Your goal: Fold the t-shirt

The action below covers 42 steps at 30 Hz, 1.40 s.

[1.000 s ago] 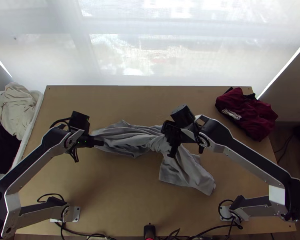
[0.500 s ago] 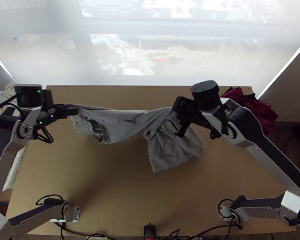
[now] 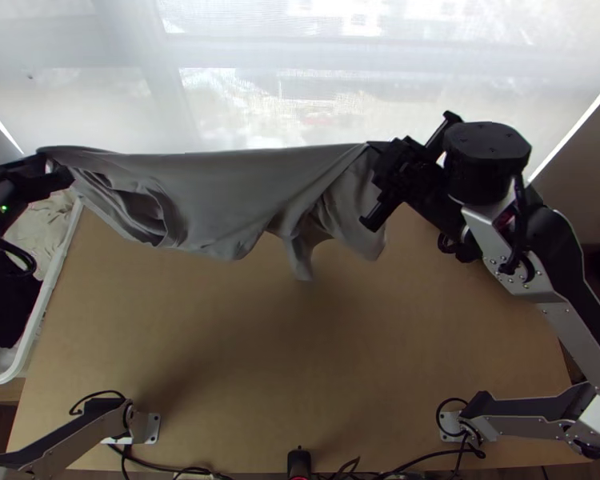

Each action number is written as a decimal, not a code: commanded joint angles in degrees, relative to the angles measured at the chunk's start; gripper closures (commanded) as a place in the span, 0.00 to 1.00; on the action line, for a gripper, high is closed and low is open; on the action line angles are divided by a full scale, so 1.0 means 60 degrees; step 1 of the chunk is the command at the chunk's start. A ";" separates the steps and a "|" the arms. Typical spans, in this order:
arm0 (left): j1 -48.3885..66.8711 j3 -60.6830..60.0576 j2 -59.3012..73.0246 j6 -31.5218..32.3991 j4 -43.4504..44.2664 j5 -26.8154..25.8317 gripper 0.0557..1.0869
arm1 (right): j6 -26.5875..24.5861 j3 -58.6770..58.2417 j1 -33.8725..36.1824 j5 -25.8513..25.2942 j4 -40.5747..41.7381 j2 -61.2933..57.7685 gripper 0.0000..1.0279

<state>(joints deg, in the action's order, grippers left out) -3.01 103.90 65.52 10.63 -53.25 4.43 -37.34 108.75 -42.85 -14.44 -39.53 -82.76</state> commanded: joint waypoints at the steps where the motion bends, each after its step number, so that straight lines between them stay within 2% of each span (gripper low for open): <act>1: -0.0129 0.1024 -0.0504 0.0132 -0.0045 -0.0049 0.96 | -0.0265 0.0230 -0.0109 -0.0538 0.1373 0.0405 0.97; 7: -0.0070 0.0701 -0.0812 0.0117 -0.0587 -0.0826 0.96 | -0.0573 -0.0517 -0.0197 -0.0538 0.1344 0.0346 0.97; 12: 0.0032 -0.1130 -0.1281 -0.0014 -0.0748 -0.1324 0.96 | -0.0529 -0.1763 -0.0314 0.0004 0.1080 0.0009 0.97; 15: 0.0032 -0.2345 -0.1471 -0.0132 -0.0543 -0.1338 0.96 | -0.0500 -0.2524 -0.0226 0.0282 0.1256 -0.0459 0.97; 20: -0.0041 -0.4660 -0.1676 -0.0439 0.0936 -0.1324 0.96 | -0.0558 -0.3799 0.0330 0.0707 0.2853 -0.1558 0.97; 24: -0.0041 -0.5920 -0.1500 -0.0586 0.2137 -0.1324 0.96 | -0.0558 -0.4092 0.0711 0.0751 0.3878 -0.2715 0.97; 29: 0.0017 -0.6330 -0.0812 -0.0630 0.3163 -0.1265 0.96 | -0.0573 -0.4048 0.1165 0.0590 0.6163 -0.3638 0.97; 32: -0.0041 -0.6330 -0.0402 -0.0659 0.3470 -0.1250 0.96 | -0.0500 -0.3784 0.1282 0.0487 0.6222 -0.3960 0.97; 33: -0.0041 -0.6330 -0.0285 -0.0703 0.3514 -0.1250 0.96 | -0.0500 -0.3857 0.1282 0.0472 0.6222 -0.3975 0.91; 34: -0.0056 -0.6330 -0.0182 -0.0718 0.3573 -0.1250 0.96 | -0.0500 -0.3989 0.1268 0.0414 0.6222 -0.3975 0.76; 36: -0.0070 -0.6330 -0.0021 -0.0718 0.3646 -0.1250 0.96 | -0.0456 -0.4267 0.1121 0.0385 0.6061 -0.3843 0.54; 38: -0.0056 -0.6359 0.0111 -0.0718 0.3719 -0.1265 0.96 | -0.0134 -0.4516 0.0872 0.0399 0.5533 -0.3550 0.22; 39: -0.0056 -0.6359 0.0170 -0.0732 0.3749 -0.1265 0.96 | -0.0016 -0.4663 0.0696 0.0399 0.5255 -0.3389 0.12; 40: -0.0056 -0.6359 0.0243 -0.0718 0.3778 -0.1265 0.96 | 0.0115 -0.4809 0.0535 0.0399 0.5006 -0.3213 0.07; 42: -0.0056 -0.6359 0.0345 -0.0718 0.3881 -0.1265 0.96 | 0.0291 -0.5220 0.0140 0.0399 0.4684 -0.2788 0.05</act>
<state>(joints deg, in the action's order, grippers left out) -3.25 66.61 64.75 6.46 -32.12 -3.20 -38.68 82.50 -37.78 -11.81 -7.01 -103.35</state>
